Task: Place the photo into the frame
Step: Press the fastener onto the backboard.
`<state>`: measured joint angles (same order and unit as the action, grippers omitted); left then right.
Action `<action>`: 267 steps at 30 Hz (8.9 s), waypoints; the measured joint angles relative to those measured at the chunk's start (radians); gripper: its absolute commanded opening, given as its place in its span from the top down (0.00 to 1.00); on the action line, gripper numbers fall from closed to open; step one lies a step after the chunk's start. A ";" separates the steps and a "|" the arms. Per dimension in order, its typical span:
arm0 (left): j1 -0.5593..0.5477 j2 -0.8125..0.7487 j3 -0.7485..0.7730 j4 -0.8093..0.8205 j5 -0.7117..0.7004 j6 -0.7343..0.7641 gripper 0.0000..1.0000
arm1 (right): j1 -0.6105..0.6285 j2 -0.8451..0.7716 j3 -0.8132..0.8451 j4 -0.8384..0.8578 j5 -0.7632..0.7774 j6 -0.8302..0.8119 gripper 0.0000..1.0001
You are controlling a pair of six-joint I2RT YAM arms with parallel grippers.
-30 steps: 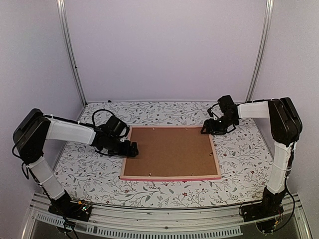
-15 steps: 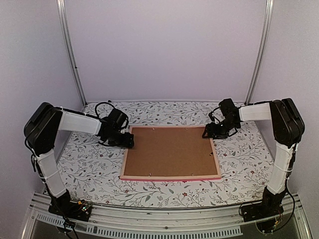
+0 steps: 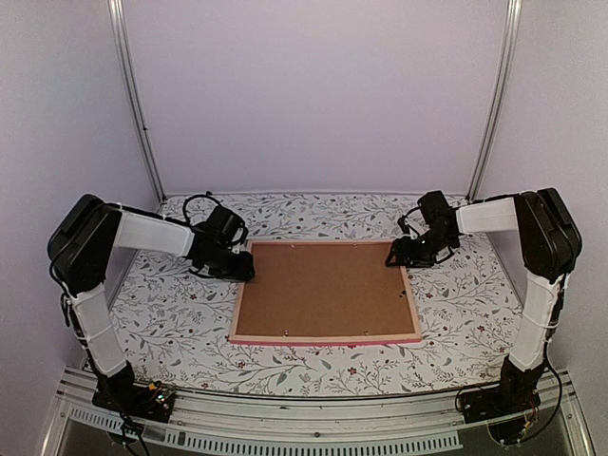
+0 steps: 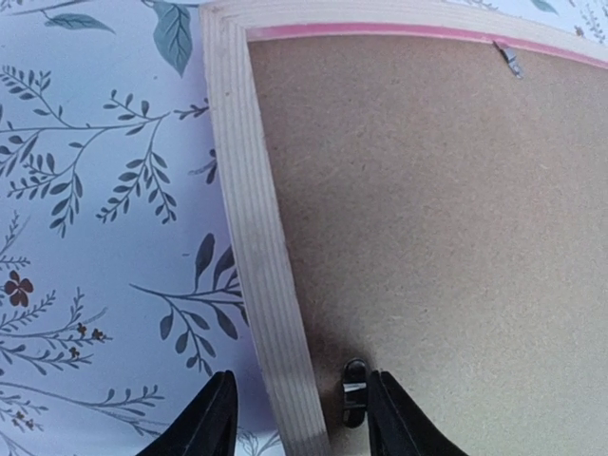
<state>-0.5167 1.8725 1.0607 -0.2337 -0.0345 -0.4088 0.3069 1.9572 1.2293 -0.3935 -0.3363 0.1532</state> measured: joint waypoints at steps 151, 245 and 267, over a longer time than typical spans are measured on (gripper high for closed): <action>0.042 -0.040 -0.121 0.184 0.123 -0.076 0.57 | 0.000 -0.031 -0.061 0.059 -0.061 0.007 0.20; 0.043 -0.108 -0.185 0.128 0.169 -0.070 0.58 | 0.013 -0.223 -0.309 0.003 -0.067 0.098 0.64; 0.043 -0.107 -0.185 0.128 0.169 -0.070 0.60 | 0.013 -0.220 -0.298 -0.023 -0.029 0.056 0.70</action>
<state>-0.4732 1.7653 0.8761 -0.1055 0.1345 -0.4786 0.3195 1.7367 0.9318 -0.4164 -0.3656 0.2096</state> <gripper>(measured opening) 0.406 0.298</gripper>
